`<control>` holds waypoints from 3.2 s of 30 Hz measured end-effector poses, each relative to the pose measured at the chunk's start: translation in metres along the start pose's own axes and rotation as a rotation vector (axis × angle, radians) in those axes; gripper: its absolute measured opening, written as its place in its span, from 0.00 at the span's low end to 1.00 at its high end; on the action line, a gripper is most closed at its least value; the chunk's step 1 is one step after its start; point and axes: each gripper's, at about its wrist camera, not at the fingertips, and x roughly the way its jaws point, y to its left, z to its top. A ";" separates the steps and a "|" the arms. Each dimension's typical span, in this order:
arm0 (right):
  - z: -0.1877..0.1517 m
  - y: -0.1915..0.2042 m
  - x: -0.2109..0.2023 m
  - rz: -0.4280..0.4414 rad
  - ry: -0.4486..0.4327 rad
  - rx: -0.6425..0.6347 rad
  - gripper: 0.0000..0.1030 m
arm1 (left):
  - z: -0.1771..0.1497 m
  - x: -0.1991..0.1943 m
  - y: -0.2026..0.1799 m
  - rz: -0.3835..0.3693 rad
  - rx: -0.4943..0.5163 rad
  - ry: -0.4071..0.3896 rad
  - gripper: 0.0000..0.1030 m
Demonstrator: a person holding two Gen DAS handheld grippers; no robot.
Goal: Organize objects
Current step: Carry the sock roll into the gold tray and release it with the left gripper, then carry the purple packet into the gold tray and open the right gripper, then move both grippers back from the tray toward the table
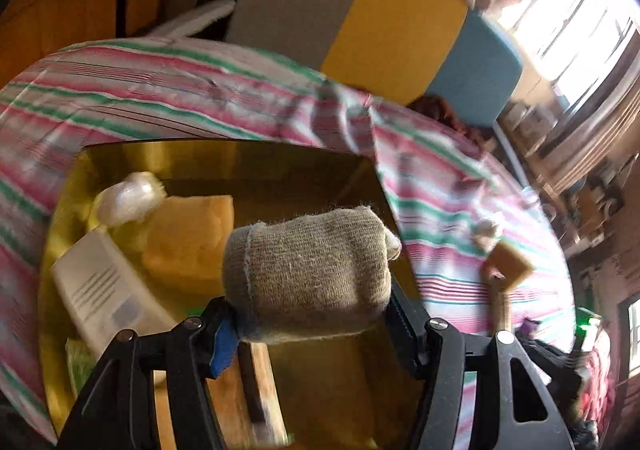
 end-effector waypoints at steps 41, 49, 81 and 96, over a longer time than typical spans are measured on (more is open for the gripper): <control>0.001 0.004 -0.009 0.001 -0.020 0.023 0.33 | -0.101 -0.102 -0.003 0.196 0.169 -0.215 0.75; 0.015 0.047 -0.073 0.138 -0.144 -0.027 0.33 | -0.110 -0.102 0.008 0.180 0.154 -0.200 0.74; -0.003 0.363 -0.066 0.418 -0.030 -0.544 0.50 | -0.115 -0.123 0.084 0.175 -0.032 -0.205 0.65; -0.017 0.252 -0.133 0.479 -0.203 -0.367 0.62 | -0.115 -0.124 0.029 0.149 0.120 -0.206 0.65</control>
